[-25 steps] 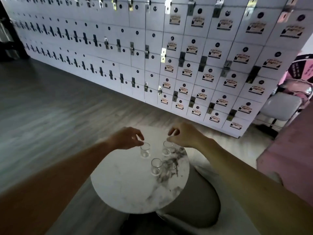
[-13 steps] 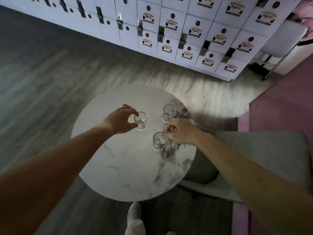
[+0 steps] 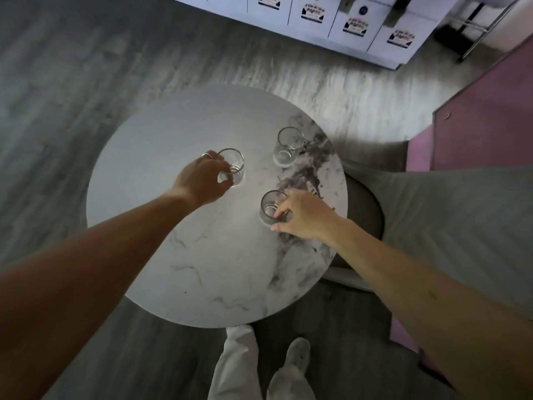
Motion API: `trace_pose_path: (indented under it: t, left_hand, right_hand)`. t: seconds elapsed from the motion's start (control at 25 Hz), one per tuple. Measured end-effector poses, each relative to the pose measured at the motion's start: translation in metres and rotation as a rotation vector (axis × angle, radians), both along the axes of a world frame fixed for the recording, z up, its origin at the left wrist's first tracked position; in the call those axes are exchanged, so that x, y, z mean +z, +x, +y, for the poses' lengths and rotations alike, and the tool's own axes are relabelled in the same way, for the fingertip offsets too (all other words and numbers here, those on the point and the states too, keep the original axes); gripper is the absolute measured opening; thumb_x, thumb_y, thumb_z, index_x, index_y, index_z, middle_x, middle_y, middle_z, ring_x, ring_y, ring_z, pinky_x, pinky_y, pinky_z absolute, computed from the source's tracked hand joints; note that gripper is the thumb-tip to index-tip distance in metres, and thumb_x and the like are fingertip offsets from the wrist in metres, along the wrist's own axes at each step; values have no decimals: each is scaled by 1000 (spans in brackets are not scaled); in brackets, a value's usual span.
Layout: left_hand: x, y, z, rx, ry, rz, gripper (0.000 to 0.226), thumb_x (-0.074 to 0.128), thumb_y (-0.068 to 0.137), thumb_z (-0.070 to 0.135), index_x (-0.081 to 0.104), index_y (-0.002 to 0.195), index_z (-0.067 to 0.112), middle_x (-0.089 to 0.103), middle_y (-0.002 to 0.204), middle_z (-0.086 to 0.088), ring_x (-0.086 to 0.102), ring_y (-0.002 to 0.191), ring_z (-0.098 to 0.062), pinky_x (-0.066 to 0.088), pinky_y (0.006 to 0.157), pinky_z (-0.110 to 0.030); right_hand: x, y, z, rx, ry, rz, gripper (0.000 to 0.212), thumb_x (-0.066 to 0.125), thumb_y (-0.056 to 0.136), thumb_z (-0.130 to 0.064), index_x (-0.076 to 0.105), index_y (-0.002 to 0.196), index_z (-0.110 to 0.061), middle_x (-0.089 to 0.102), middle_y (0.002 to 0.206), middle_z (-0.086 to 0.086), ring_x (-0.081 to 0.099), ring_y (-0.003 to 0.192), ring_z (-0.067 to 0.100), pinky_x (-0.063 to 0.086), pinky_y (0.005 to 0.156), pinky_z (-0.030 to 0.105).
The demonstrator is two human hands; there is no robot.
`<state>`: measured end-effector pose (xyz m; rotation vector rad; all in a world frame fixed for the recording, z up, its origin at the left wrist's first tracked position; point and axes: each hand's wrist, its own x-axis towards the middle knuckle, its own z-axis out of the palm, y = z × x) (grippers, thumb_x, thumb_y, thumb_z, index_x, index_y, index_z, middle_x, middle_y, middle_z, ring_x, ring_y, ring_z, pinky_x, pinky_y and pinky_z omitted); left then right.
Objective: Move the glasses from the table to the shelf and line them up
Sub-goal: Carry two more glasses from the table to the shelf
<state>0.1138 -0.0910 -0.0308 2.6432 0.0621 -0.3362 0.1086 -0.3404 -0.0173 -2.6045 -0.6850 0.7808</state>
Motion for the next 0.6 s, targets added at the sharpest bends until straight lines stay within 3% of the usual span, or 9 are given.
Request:
trace_pose_path:
  t: [0.08, 0.32, 0.44, 0.6]
  left_hand:
    - [-3, 1, 0, -2, 0, -16, 19, 72, 86, 30, 75, 100, 17, 62, 125, -10, 61, 114, -32, 43, 97, -35]
    - [30, 1, 0, -23, 42, -43, 19, 71, 88, 34, 71, 93, 15, 67, 107, -13, 63, 101, -34, 43, 85, -36]
    - [76, 11, 4, -20, 53, -122, 19, 72, 86, 36, 70, 89, 17, 68, 100, -13, 64, 95, -34, 43, 80, -35]
    - [148, 25, 3, -120, 97, -244, 18, 75, 81, 43, 67, 80, 27, 73, 95, -6, 67, 88, -27, 43, 73, -32]
  right_hand:
    - [-3, -1, 0, -14, 29, -30, 32, 79, 78, -42, 77, 99, -19, 60, 127, 8, 60, 109, 26, 44, 86, 31]
    - [38, 5, 4, -18, 79, -78, 30, 75, 81, -44, 69, 84, -15, 64, 97, 2, 59, 82, 18, 51, 72, 34]
    - [84, 21, 5, -66, 115, -149, 28, 75, 81, -46, 58, 70, -26, 58, 76, -6, 54, 67, 9, 40, 56, 23]
    - [149, 32, -3, -157, 167, -257, 32, 75, 79, -48, 63, 72, -20, 59, 75, -6, 56, 67, 7, 45, 60, 26]
